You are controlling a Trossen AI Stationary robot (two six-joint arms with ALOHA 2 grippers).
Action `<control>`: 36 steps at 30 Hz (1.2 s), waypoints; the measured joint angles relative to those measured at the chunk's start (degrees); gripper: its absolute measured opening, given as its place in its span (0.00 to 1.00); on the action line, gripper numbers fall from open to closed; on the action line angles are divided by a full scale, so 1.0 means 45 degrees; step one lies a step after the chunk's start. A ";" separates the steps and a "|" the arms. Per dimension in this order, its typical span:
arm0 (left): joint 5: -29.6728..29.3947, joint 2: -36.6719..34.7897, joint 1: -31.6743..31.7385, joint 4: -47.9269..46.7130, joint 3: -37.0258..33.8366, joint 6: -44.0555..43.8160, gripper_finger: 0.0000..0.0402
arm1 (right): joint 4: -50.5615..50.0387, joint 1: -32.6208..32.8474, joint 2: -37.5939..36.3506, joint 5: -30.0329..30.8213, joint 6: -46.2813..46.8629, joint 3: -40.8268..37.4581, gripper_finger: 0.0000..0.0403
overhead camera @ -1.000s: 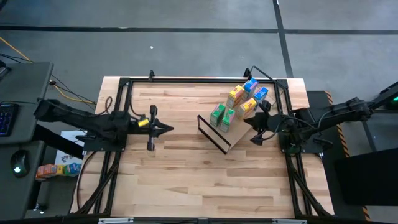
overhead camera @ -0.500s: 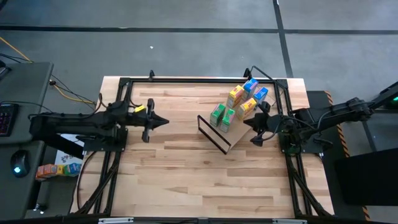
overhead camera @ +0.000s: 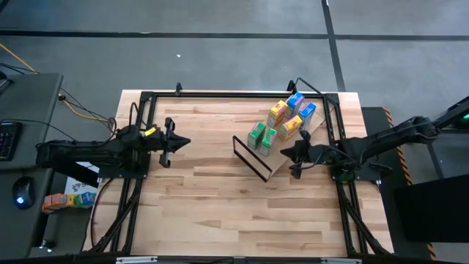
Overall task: Stack cereal on shelf
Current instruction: Put the green cereal box on the shelf aligned with the green cereal box
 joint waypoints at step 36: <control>-0.0005 -0.0070 -0.0005 -0.0377 0.0000 0.0005 0.00 | 0.7286 -0.0037 0.4078 0.1393 -0.0152 -0.1481 0.00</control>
